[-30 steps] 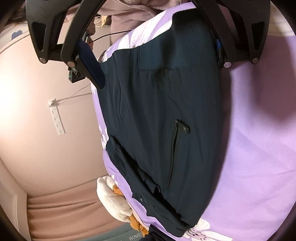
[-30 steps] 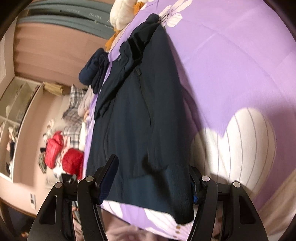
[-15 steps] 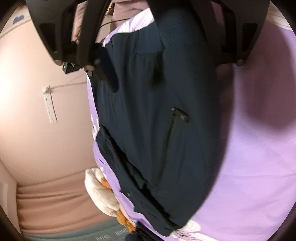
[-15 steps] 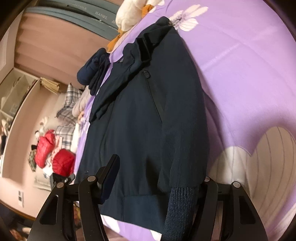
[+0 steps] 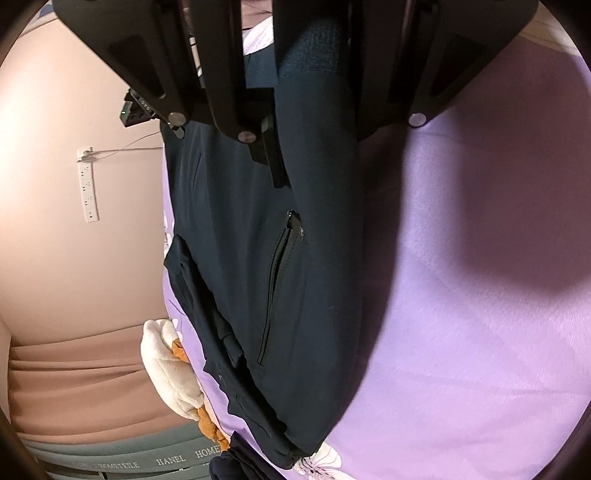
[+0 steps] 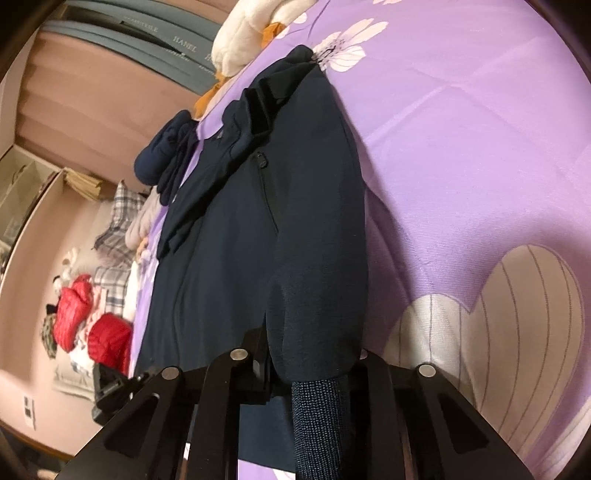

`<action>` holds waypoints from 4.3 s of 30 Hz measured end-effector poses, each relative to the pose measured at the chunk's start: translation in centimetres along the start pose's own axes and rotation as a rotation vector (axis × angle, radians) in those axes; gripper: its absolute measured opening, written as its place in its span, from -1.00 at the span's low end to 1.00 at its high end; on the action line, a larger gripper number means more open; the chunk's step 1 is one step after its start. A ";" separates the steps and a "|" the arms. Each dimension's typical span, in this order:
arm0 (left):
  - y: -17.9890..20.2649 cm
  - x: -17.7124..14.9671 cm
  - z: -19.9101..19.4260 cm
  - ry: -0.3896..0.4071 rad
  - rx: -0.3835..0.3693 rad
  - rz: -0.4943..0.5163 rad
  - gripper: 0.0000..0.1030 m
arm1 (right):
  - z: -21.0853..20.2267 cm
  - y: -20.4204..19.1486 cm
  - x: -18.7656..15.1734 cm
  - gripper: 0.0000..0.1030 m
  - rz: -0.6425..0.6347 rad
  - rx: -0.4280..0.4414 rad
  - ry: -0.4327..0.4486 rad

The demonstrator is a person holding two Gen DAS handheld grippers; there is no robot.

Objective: Fold large clothes

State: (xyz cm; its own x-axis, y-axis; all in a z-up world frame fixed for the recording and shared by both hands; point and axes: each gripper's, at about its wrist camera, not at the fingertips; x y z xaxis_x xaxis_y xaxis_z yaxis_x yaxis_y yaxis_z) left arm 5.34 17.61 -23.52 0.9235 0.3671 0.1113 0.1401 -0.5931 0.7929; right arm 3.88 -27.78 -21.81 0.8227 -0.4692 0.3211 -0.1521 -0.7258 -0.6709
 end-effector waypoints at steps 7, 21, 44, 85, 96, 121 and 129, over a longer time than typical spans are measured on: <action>1.5 -0.2 -0.6 0.019 0.004 0.036 -0.79 | -0.9 -1.7 -0.4 -0.67 -0.041 0.025 0.036; 5.2 -0.3 -3.0 0.103 -0.095 0.155 -0.81 | -3.0 -6.1 -0.2 -0.69 -0.143 0.128 0.101; 7.4 -1.3 -6.6 0.161 -0.185 0.233 -0.84 | -5.5 -6.2 -0.6 -0.74 -0.142 0.302 0.158; 16.0 -5.4 -17.6 0.300 -0.344 0.456 -0.82 | -15.0 -10.9 0.3 -0.74 -0.434 0.557 0.408; 15.6 1.4 -13.9 0.263 -0.271 0.387 -0.80 | -11.3 -10.9 5.3 -0.74 -0.350 0.509 0.361; 12.7 18.4 -1.6 0.137 -0.101 0.093 -0.78 | 1.4 -6.5 17.7 -0.74 0.015 0.287 0.191; 10.3 23.8 3.7 0.096 -0.045 -0.033 -0.78 | 6.1 -5.3 21.0 -0.74 0.105 0.167 0.125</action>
State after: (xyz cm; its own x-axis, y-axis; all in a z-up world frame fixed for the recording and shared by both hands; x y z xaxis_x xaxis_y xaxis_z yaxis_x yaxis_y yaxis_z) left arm 30.06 17.56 -14.96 0.8801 0.4537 0.1401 0.1513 -0.5477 0.8229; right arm 25.29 -30.73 -15.64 0.7313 -0.6041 0.3166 -0.1320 -0.5808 -0.8033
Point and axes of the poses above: each gripper's, at about its wrist camera, not at the fingertips, and z roughly the way its jaws point, y to its right, x to its top, and after that the axes turned 5 degrees about -y, right-handed
